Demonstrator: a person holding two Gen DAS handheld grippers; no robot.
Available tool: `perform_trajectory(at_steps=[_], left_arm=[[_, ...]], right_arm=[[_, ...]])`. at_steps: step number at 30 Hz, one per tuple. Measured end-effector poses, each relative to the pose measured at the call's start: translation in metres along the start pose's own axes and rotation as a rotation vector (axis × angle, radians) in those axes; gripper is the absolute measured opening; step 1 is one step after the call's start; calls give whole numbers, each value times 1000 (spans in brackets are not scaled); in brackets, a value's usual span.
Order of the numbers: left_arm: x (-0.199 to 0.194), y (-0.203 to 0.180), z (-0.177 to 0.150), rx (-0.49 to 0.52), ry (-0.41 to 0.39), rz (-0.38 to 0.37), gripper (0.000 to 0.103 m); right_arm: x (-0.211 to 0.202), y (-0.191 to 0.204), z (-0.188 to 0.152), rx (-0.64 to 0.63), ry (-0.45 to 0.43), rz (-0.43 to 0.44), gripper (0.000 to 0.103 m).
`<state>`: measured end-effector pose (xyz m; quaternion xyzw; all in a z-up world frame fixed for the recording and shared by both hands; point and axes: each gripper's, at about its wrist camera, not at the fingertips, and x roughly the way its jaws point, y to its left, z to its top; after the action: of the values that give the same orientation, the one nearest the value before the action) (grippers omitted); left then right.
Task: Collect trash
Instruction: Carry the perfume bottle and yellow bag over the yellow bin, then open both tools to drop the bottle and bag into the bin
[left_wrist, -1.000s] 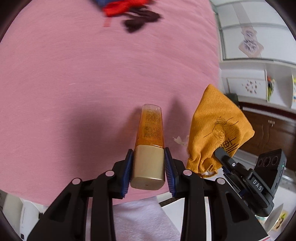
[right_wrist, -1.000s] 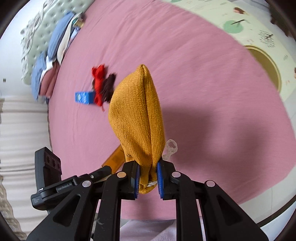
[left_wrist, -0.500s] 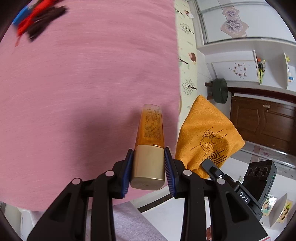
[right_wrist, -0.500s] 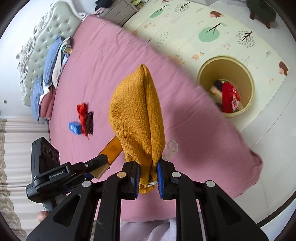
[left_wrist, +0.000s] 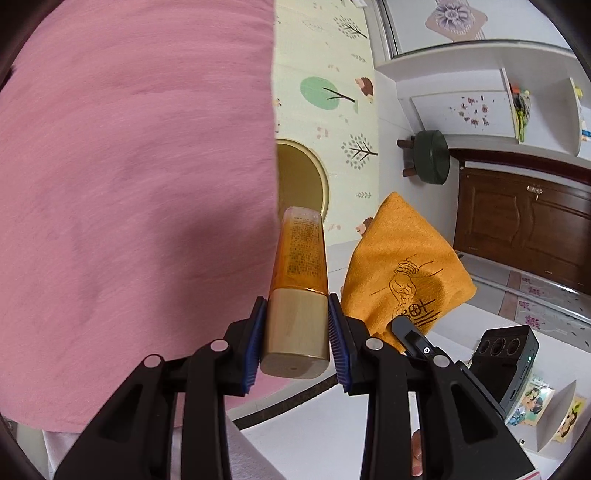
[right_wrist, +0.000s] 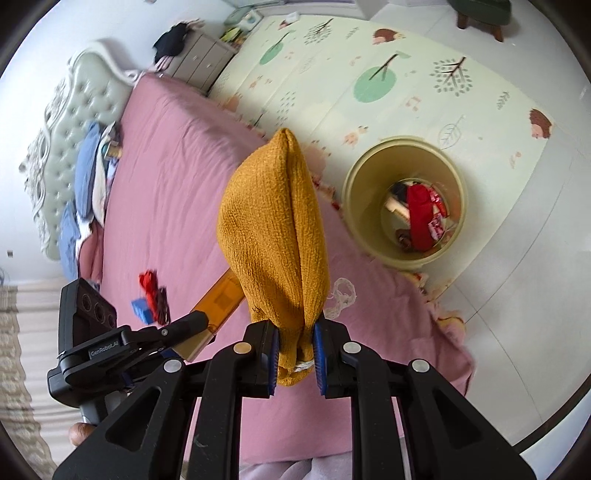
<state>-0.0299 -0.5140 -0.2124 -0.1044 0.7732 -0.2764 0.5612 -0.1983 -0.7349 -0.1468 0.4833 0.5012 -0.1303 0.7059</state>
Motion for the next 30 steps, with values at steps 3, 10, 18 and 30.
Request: perform_trajectory(at_steps=[3, 10, 18, 30], left_arm=[[13, -17, 14, 6, 13, 5, 33], [43, -44, 40, 27, 64, 17, 33], [64, -78, 58, 58, 107, -22, 72], [40, -88, 58, 151, 46, 117, 81]], right_arm=[[-3, -12, 16, 26, -12, -6, 15], [-9, -28, 47, 48, -41, -30, 16], [-15, -46, 74, 86, -73, -50, 39], [-25, -46, 84, 103, -87, -40, 42]])
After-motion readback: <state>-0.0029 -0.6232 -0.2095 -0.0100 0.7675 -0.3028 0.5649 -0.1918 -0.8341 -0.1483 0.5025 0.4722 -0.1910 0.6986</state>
